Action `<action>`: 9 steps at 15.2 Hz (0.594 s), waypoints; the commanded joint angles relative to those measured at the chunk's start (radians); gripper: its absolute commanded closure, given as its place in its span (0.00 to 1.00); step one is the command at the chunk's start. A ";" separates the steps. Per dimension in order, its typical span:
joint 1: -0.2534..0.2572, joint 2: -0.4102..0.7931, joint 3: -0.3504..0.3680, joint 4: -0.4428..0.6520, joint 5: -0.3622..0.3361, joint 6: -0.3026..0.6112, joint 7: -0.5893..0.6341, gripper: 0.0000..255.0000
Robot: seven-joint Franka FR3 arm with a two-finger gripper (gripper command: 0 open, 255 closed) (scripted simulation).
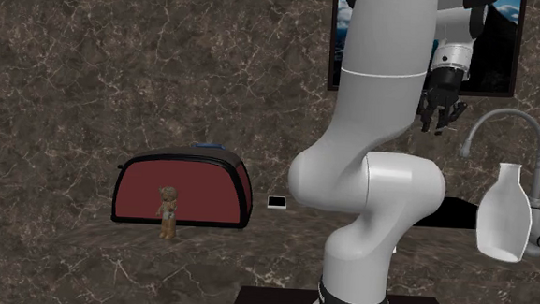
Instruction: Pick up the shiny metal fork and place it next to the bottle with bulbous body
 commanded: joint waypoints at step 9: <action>-0.010 -0.012 -0.016 -0.140 -0.015 0.130 -0.007 1.00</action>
